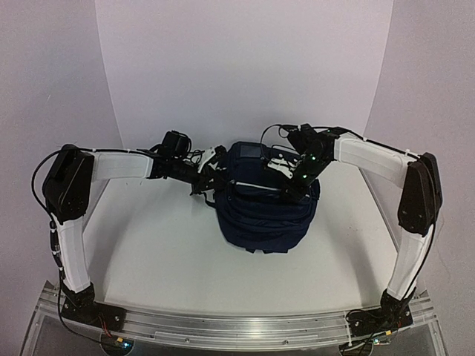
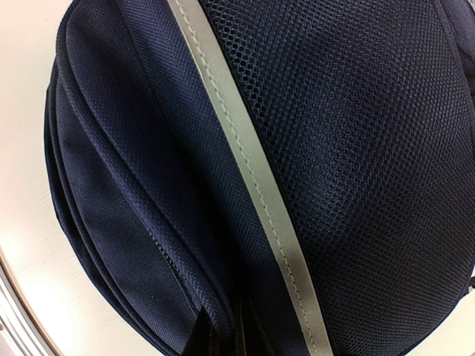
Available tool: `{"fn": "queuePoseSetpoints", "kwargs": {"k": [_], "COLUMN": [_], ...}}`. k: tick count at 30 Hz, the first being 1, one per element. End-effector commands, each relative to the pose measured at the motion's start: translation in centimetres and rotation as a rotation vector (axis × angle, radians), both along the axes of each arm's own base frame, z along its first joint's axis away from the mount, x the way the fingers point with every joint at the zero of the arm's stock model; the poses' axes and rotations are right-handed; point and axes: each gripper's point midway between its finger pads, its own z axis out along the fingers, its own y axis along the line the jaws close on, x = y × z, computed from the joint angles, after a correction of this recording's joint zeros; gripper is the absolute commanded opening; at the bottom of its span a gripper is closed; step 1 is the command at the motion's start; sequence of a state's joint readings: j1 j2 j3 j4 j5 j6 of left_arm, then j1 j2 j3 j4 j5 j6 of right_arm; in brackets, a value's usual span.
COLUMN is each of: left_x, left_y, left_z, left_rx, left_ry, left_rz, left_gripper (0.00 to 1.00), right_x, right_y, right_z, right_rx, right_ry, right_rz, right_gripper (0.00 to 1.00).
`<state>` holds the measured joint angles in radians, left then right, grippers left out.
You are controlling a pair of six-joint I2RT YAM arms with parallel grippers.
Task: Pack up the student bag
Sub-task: Zip the student bag at the center of the board.
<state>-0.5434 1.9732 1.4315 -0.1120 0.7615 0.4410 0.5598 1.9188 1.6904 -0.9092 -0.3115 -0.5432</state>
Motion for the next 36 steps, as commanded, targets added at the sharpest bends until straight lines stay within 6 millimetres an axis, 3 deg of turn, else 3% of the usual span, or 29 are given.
{"fn": "queuePoseSetpoints", "kwargs": {"k": [1,9,20,23,28,36], "left_x": [0.0,1.1,0.4,0.6,0.0,-2.4], "left_y": [-0.9,-2.0,-3.7,-3.7,-2.9,-0.4], "left_z": [2.7,1.0,-0.1,-0.3,0.0,0.1], "left_rx": [-0.038,-0.03,-0.023,-0.019,0.0,0.049], "left_ry": [-0.051,-0.018,-0.009,-0.005,-0.007,0.012], "left_rz": [-0.001,-0.017,-0.071,-0.067,-0.043,0.008], "left_gripper": [0.0,0.01,0.12,0.11,0.01,0.0], "right_x": [-0.7,-0.6,-0.5,-0.5,-0.7,-0.9], "right_y": [-0.4,-0.2,-0.1,-0.1,-0.4,-0.4], "right_z": [-0.7,-0.4,-0.4,-0.5,-0.8,-1.8], "right_rx": [-0.032,-0.024,-0.022,-0.024,-0.035,-0.052], "right_ry": [0.058,0.056,0.055,0.056,0.06,0.08], "right_rz": [-0.029,-0.03,-0.031,-0.032,-0.031,-0.038], "right_gripper": [0.0,0.0,0.0,0.0,0.0,0.0]}}
